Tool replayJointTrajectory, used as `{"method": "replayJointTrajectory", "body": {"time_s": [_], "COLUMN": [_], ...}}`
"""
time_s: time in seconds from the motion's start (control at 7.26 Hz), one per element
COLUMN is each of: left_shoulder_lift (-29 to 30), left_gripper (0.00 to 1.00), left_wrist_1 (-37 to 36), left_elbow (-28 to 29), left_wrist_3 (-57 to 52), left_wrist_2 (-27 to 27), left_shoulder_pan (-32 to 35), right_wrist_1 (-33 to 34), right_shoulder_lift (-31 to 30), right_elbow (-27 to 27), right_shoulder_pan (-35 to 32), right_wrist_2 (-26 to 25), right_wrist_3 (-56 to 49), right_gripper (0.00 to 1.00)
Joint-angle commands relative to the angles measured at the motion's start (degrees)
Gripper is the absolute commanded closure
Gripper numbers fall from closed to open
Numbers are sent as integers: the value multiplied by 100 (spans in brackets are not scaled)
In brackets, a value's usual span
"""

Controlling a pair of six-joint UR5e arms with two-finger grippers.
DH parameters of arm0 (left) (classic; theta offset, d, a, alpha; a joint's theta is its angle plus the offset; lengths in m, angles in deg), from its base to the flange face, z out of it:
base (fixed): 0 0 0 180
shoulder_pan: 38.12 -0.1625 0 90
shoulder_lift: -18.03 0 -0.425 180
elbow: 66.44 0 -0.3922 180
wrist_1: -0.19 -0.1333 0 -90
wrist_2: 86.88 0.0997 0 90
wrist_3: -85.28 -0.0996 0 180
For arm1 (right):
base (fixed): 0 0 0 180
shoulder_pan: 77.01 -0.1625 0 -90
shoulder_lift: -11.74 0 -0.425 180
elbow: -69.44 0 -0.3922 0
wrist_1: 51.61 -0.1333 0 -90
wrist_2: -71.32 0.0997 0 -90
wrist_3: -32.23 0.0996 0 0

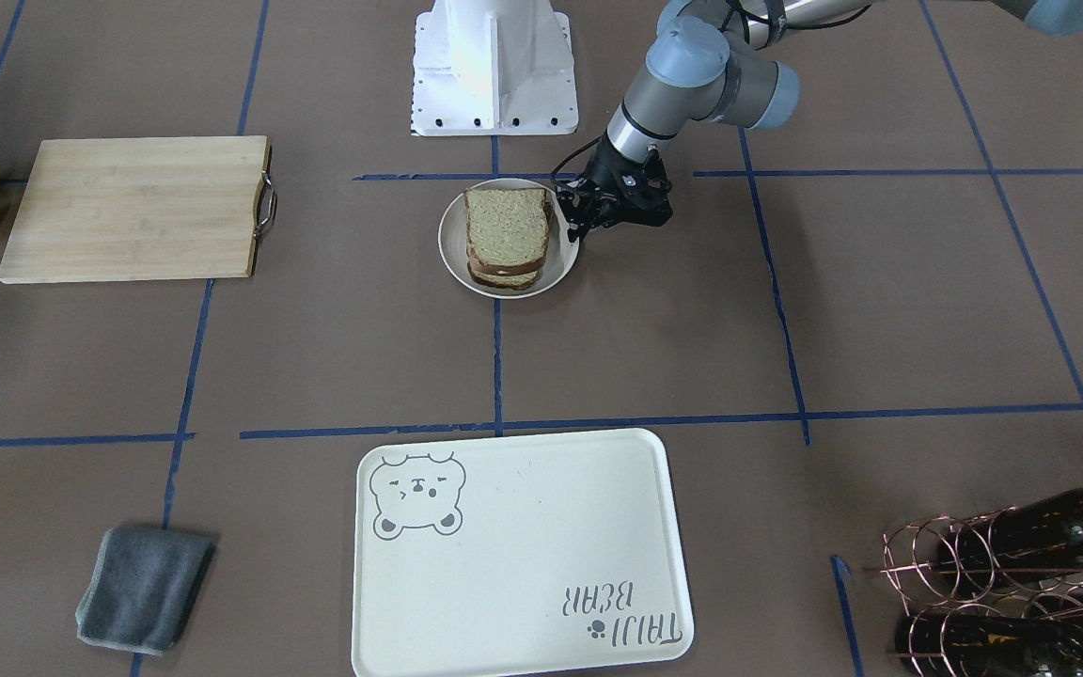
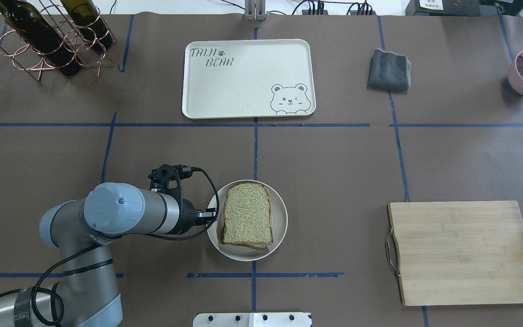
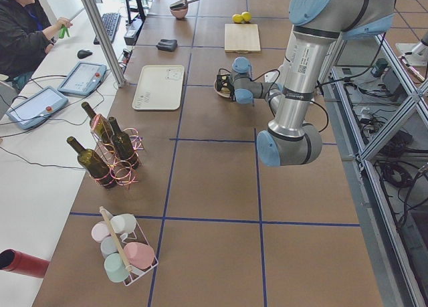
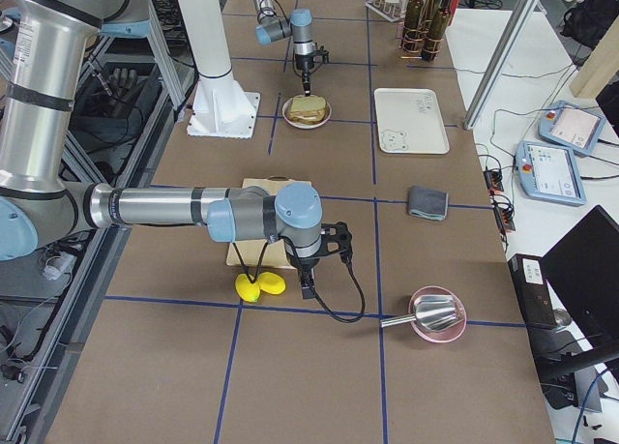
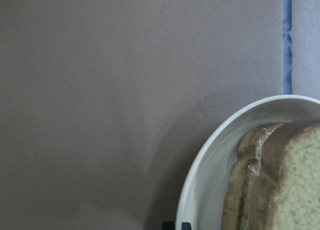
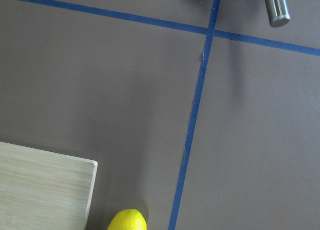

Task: Make sandwich and place on tray
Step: 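Move the left gripper to the plate rim and grasp it, then lift the plate with the left gripper and carry it onto the tray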

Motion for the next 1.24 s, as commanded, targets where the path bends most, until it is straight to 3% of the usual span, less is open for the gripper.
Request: {"method": "replayJointTrajectory", "body": {"time_s": [0.0,0.69,1.1], "left_shoulder_lift": [3,247,1151], "left_gripper": [100,100,100], "left_wrist_1": [0,-34,-26], "left_elbow": [-234,-131,1096], "left_wrist_3": [-9,-789,-1299], "left_wrist_2": [-15,-1199,-1648], "left_shoulder_pan": [71,1737,2408], "right_wrist_1": [0,0,9], "right_shoulder_lift": [6,24,41], "right_elbow": [-9,0,9], "right_shoulder_pan": [0,0,0], "right_wrist_2": [0,-9,-18], "right_wrist_3": [9,9,9], "right_gripper": [0,0,0]}}
